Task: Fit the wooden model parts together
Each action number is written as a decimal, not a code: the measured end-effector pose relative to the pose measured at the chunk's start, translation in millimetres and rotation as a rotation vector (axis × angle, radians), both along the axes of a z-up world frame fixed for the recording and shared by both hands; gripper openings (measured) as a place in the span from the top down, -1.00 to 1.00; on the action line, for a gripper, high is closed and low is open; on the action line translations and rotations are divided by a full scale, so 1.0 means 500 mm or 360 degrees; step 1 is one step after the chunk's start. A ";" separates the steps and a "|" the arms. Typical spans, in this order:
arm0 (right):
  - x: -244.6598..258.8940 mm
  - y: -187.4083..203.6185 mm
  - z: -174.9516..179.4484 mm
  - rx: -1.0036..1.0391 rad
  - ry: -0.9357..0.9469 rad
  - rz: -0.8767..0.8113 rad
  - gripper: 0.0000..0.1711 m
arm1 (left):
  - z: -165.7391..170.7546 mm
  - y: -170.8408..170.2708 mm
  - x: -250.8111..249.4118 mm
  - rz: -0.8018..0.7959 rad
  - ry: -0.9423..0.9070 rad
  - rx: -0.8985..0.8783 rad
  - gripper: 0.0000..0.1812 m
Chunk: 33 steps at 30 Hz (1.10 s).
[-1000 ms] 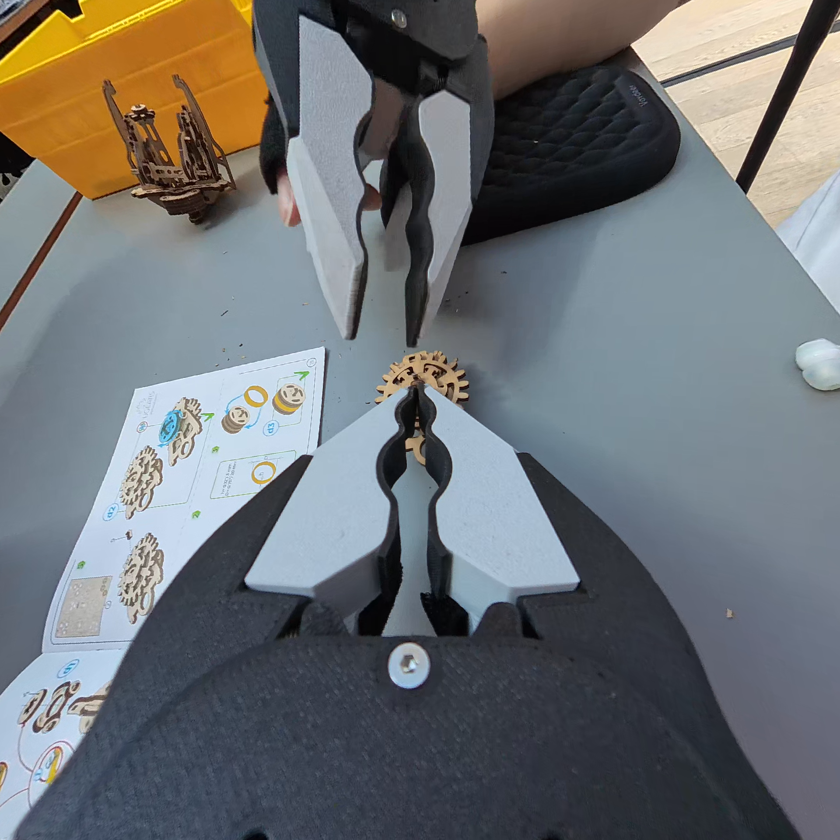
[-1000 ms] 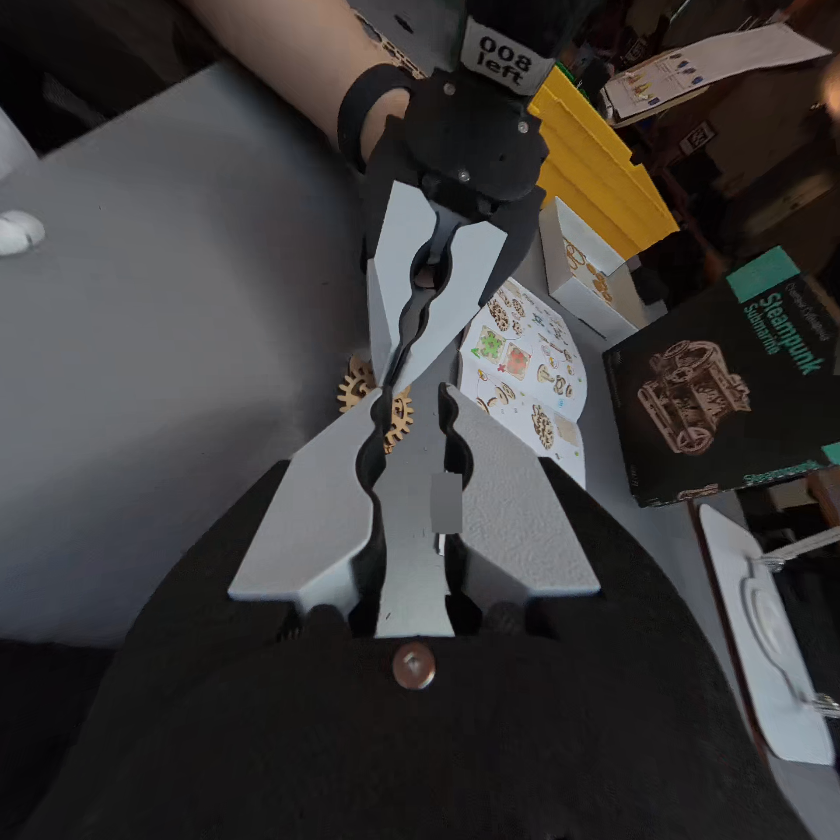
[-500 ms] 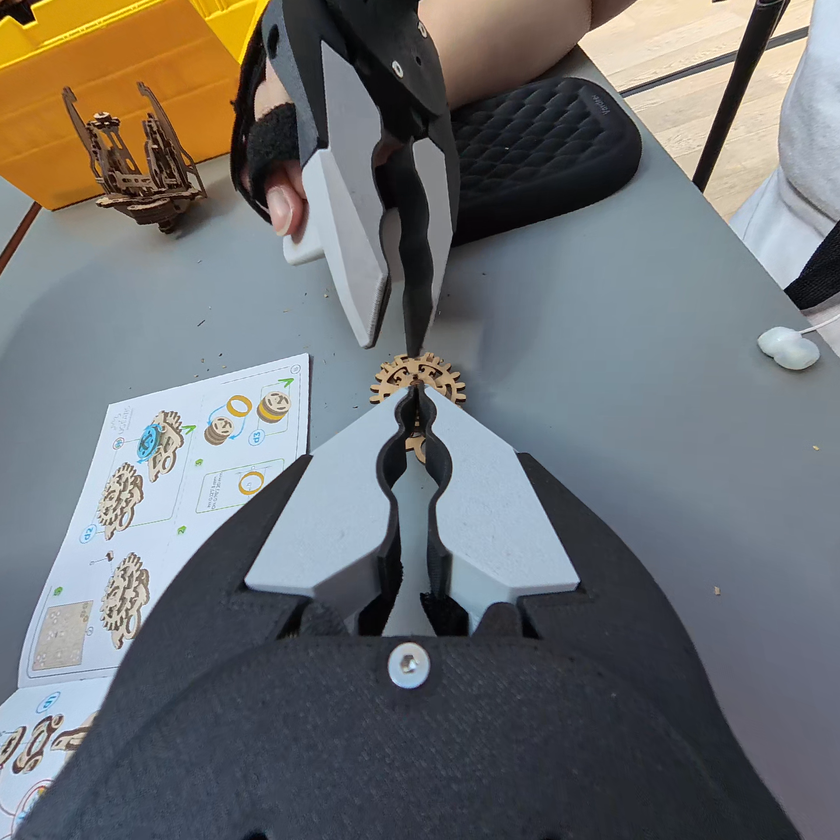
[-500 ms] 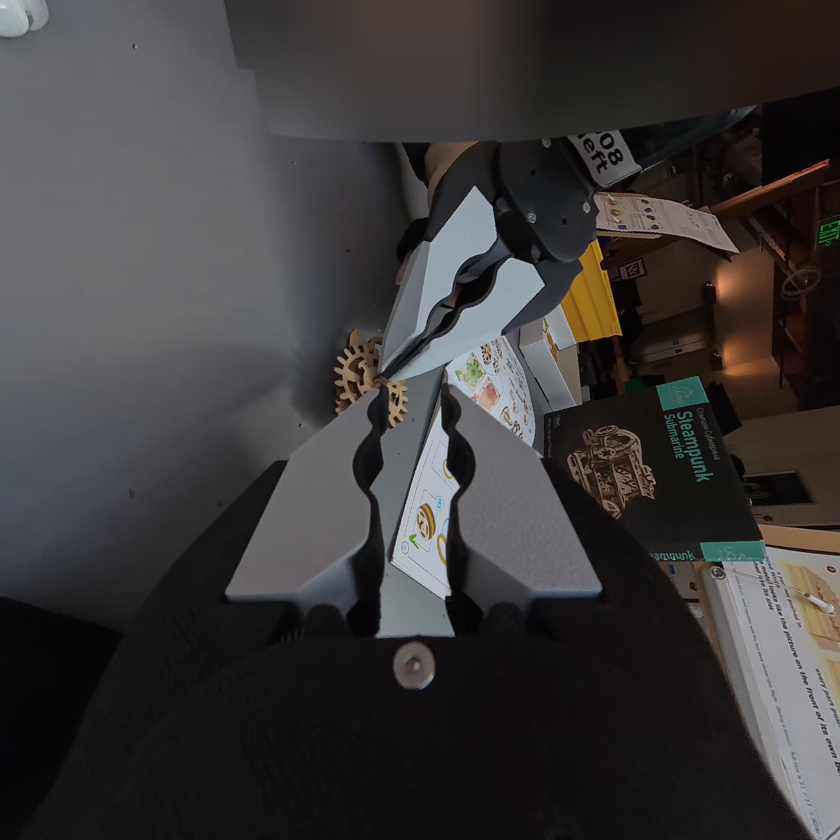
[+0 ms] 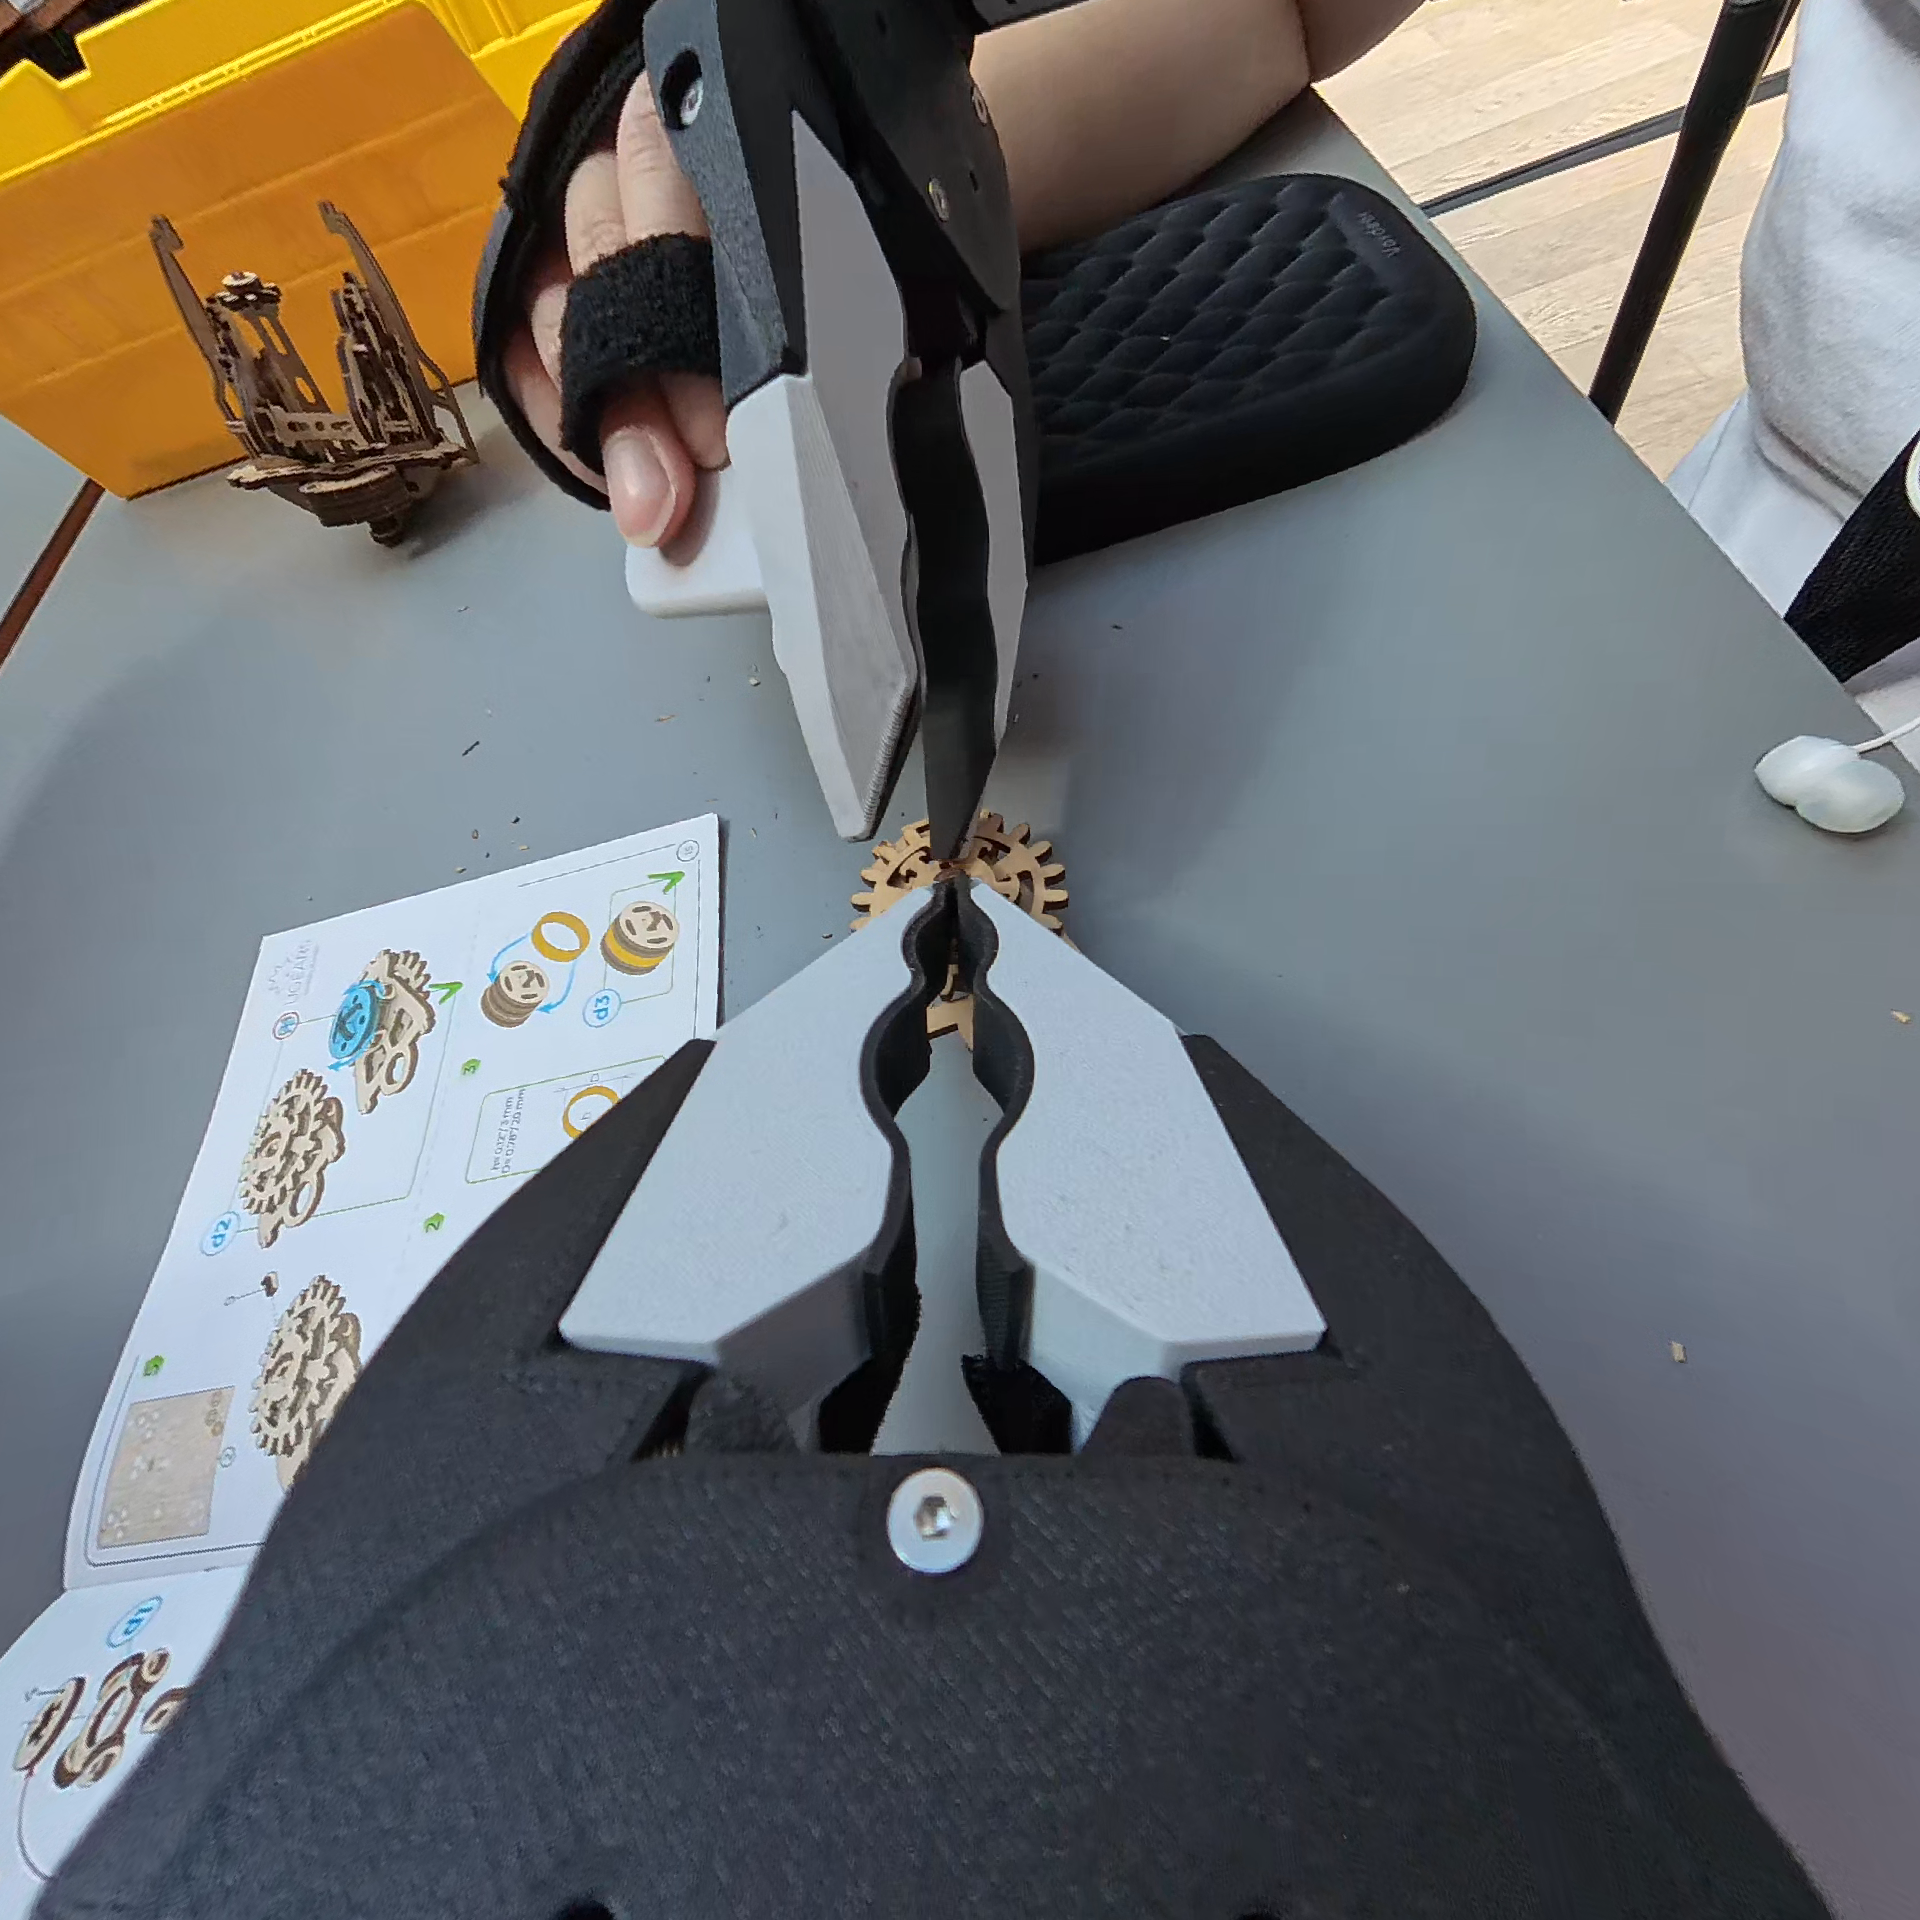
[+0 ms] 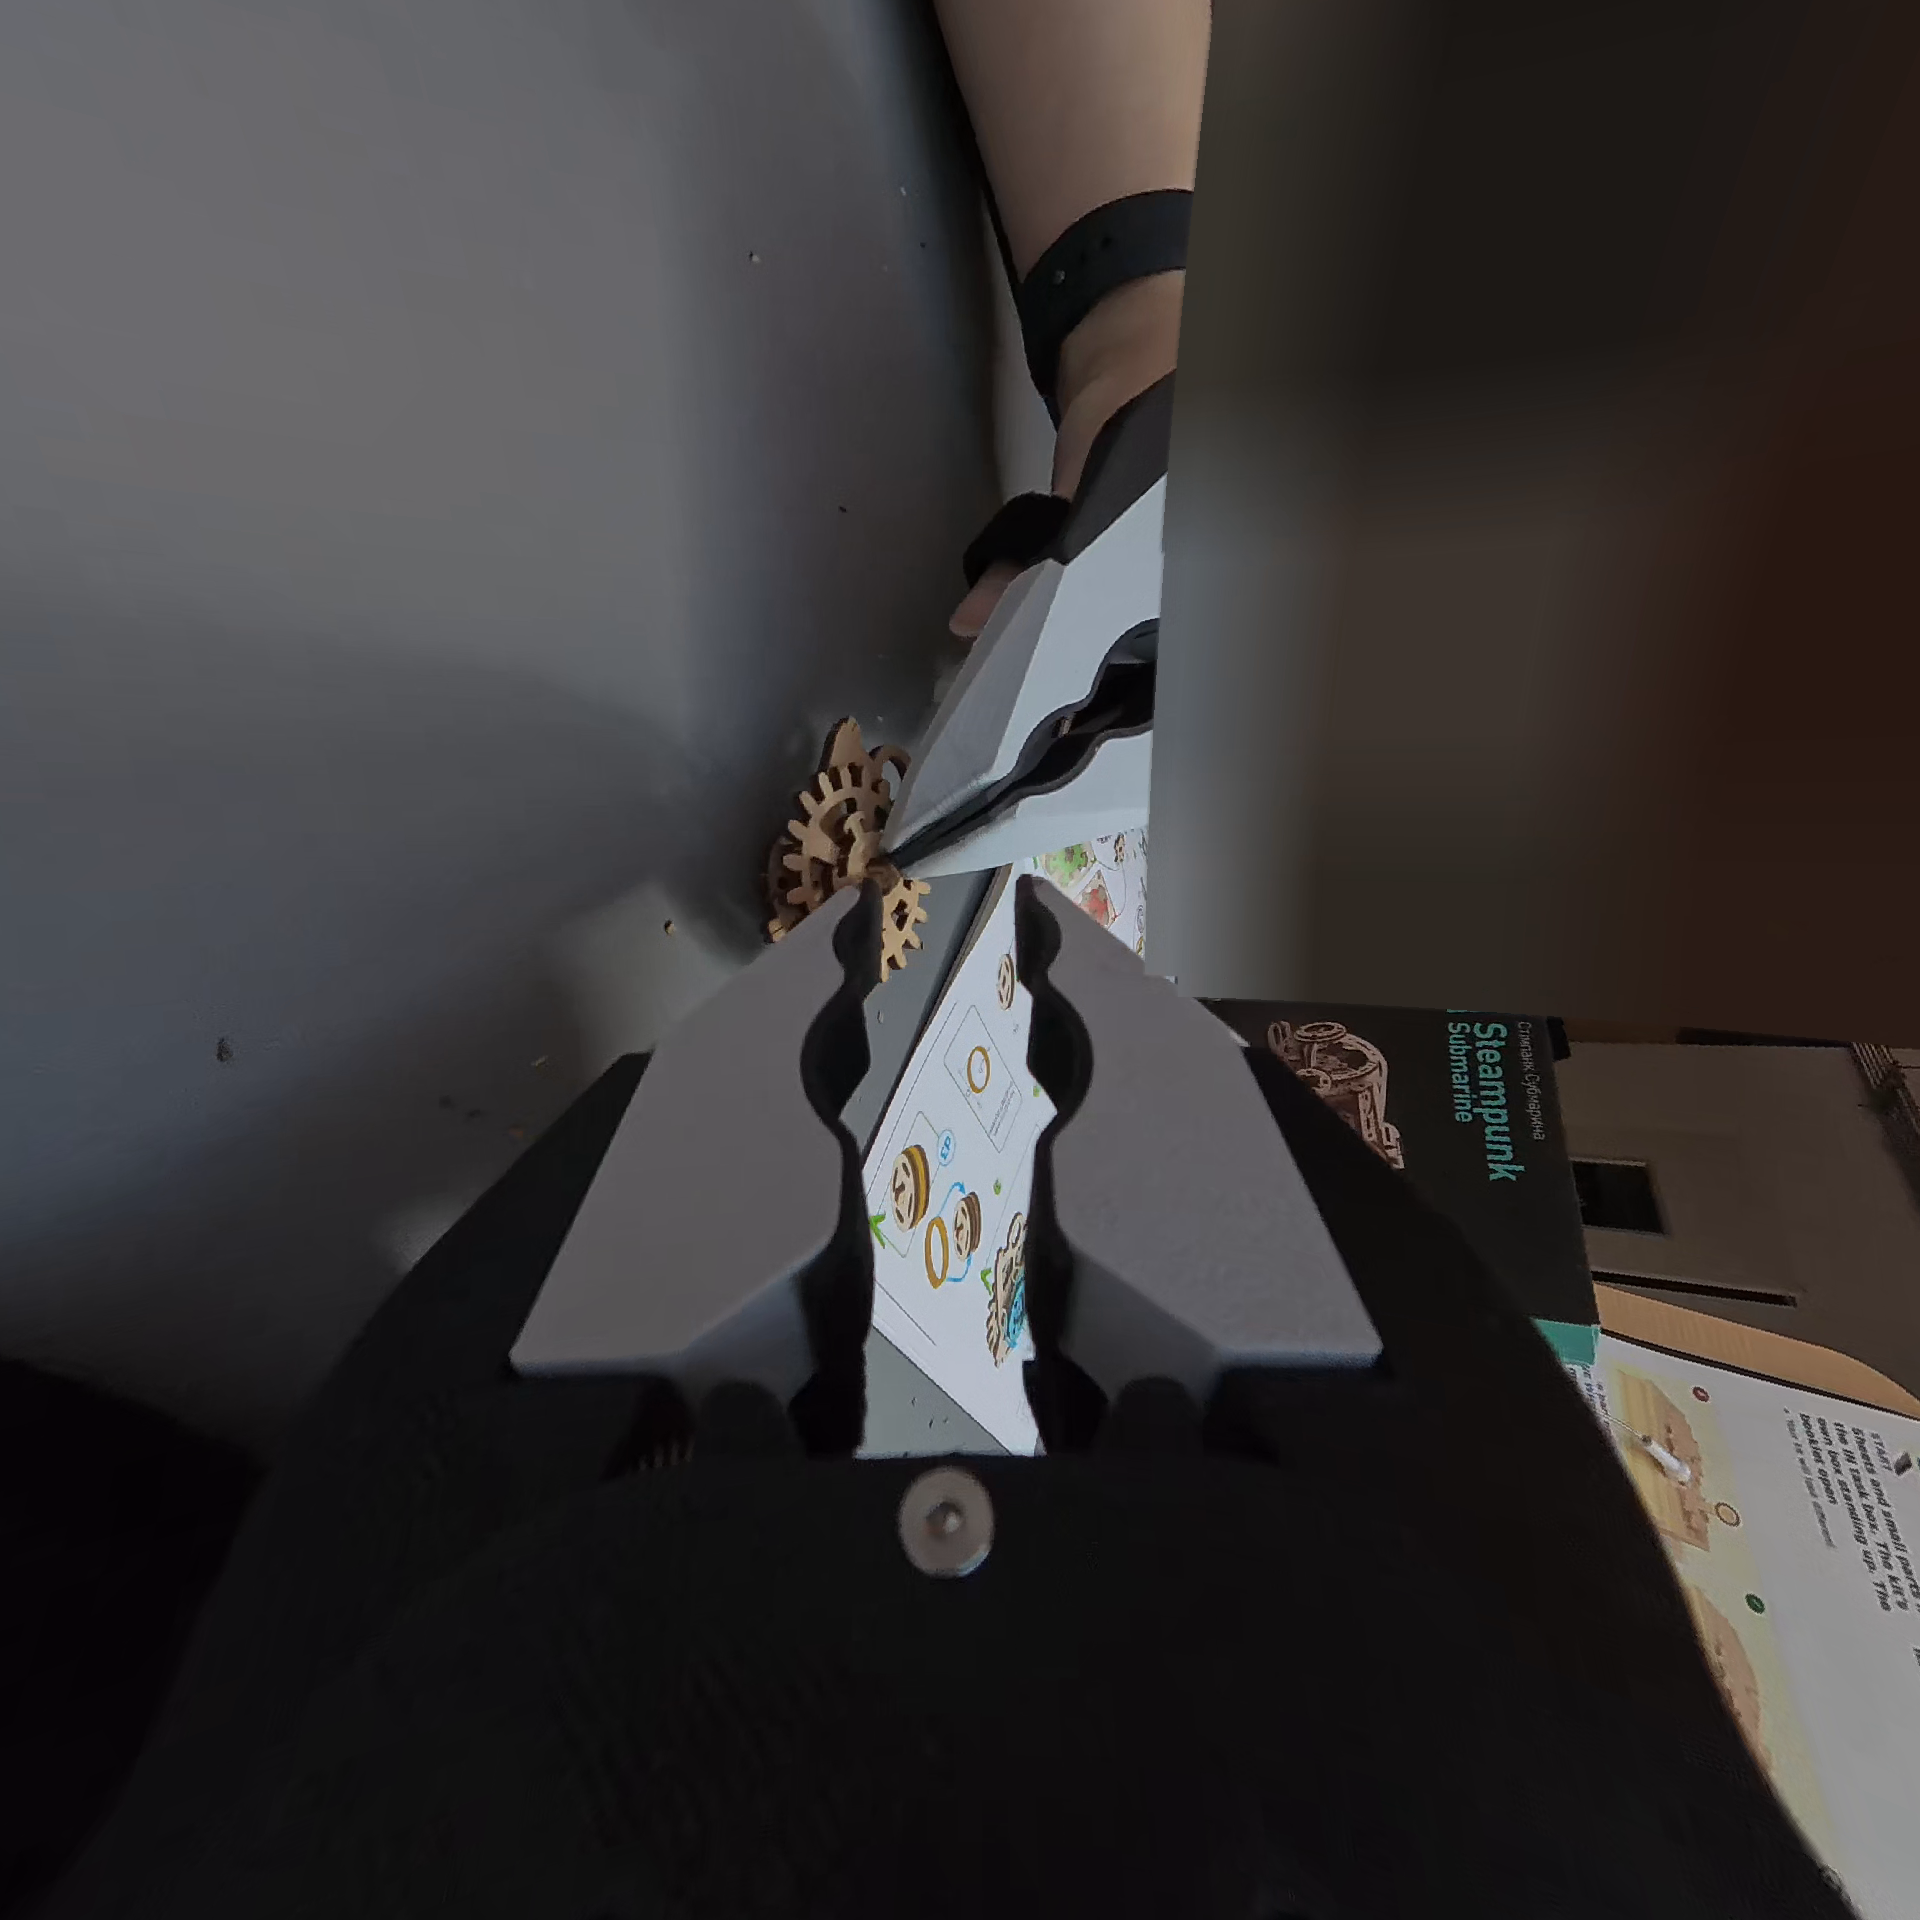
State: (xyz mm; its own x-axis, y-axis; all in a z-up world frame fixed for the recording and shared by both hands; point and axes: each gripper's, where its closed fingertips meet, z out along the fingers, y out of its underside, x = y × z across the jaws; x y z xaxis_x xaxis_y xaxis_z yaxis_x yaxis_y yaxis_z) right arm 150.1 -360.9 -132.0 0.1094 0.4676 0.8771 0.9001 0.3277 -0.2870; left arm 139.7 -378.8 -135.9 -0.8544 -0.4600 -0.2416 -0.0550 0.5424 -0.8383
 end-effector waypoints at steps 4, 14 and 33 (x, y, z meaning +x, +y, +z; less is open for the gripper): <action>-0.003 0.002 0.001 -0.0014 -0.0020 0.0027 0.70 | 0.000 0.001 0.001 0.0006 0.0000 0.0000 1.00; -0.010 0.001 0.000 0.0030 -0.0014 0.0028 0.80 | -0.001 0.007 -0.002 0.0031 0.0047 -0.0015 1.00; -0.016 -0.005 0.006 0.0024 0.0038 -0.0003 0.82 | 0.000 0.008 0.005 0.0300 0.0041 0.0084 1.00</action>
State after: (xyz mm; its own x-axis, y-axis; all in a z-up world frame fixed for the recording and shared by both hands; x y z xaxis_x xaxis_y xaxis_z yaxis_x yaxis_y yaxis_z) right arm 142.0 -363.5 -128.8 0.1310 0.4544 0.8811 0.8937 0.3306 -0.3033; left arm 142.3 -375.0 -136.1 -0.7606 -0.5997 -0.2487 -0.1808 0.5636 -0.8060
